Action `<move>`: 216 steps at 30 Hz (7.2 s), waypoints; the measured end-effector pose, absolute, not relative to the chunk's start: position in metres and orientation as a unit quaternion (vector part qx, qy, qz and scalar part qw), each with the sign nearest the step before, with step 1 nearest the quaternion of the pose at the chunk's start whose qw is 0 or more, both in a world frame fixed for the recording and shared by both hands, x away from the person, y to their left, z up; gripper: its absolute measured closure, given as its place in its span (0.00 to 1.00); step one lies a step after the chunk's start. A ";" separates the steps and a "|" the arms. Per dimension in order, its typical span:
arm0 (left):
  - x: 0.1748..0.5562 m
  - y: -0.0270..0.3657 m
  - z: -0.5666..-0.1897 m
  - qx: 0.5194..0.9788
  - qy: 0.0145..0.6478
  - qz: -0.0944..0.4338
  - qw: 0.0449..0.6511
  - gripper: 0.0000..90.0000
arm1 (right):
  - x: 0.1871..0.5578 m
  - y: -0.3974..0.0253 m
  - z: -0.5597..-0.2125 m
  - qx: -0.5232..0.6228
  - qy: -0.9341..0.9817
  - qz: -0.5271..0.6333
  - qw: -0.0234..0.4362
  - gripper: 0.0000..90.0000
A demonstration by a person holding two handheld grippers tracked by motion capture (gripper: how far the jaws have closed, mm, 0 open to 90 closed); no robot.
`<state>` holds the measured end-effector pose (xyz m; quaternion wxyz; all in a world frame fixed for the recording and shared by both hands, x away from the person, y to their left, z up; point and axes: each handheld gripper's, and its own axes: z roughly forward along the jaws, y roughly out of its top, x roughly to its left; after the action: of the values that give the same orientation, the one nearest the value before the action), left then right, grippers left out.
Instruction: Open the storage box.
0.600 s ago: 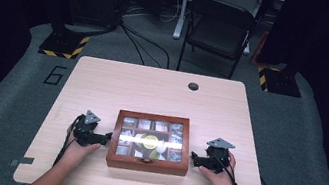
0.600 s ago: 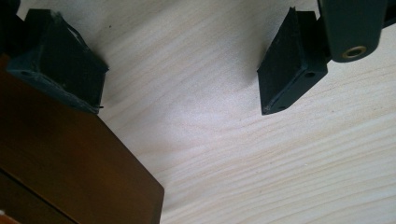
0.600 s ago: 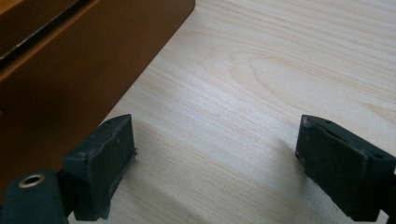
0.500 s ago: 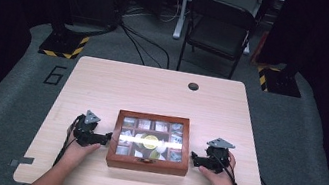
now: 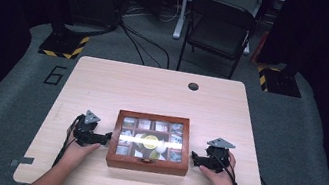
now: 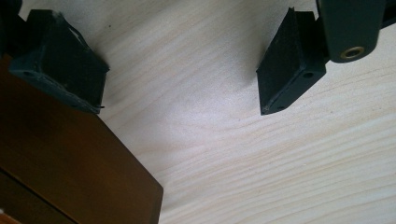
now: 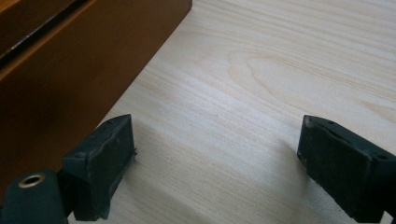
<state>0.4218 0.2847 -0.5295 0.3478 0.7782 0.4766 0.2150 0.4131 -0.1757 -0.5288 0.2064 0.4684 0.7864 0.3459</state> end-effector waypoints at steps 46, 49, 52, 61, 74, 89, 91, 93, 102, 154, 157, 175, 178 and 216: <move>0.383 0.288 -0.487 0.760 0.495 0.158 0.391 0.35 | 0.387 -0.175 -0.482 0.443 0.808 0.344 0.179 0.38; 0.380 0.288 -0.485 0.760 0.493 0.158 0.392 0.35 | 0.385 -0.174 -0.480 0.451 0.804 0.347 0.171 0.38; 0.375 0.288 -0.483 0.760 0.491 0.155 0.397 0.36 | 0.382 -0.174 -0.476 0.450 0.803 0.350 0.173 0.38; 0.360 0.288 -0.477 0.761 0.485 0.150 0.403 0.36 | 0.373 -0.173 -0.471 0.438 0.807 0.354 0.178 0.39; 0.340 0.289 -0.470 0.751 0.482 0.140 0.428 0.38 | 0.353 -0.169 -0.466 0.419 0.814 0.359 0.181 0.42; 0.319 0.287 -0.467 0.754 0.469 0.135 0.440 0.38 | 0.338 -0.162 -0.459 0.388 0.817 0.399 0.154 0.44; 0.318 0.285 -0.468 0.755 0.468 0.136 0.439 0.38 | 0.337 -0.160 -0.458 0.381 0.819 0.401 0.152 0.44; 0.317 0.281 -0.468 0.757 0.464 0.138 0.439 0.38 | 0.335 -0.156 -0.459 0.372 0.822 0.404 0.150 0.43; 0.317 0.269 -0.472 0.771 0.450 0.130 0.431 0.38 | 0.336 -0.145 -0.470 0.354 0.843 0.380 0.143 0.45; 0.317 0.247 -0.486 0.807 0.416 0.109 0.405 0.48 | 0.336 -0.135 -0.479 0.334 0.861 0.357 0.142 0.55; 0.316 0.247 -0.484 0.803 0.420 0.101 0.410 0.48 | 0.338 -0.136 -0.478 0.334 0.859 0.362 0.140 0.55; 0.314 0.248 -0.475 0.795 0.409 0.121 0.433 0.48 | 0.339 -0.140 -0.468 0.348 0.840 0.393 0.136 0.54; 0.316 0.248 -0.475 0.796 0.404 0.130 0.432 0.49 | 0.340 -0.140 -0.467 0.348 0.837 0.399 0.139 0.53; 0.336 0.249 -0.437 0.770 0.418 0.160 0.454 0.45 | 0.353 -0.142 -0.429 0.360 0.809 0.435 0.163 0.45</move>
<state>0.3363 0.2493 -0.4368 0.4536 0.7705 0.4183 0.1603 0.3529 -0.1418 -0.4289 0.1631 0.3599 0.8093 0.4346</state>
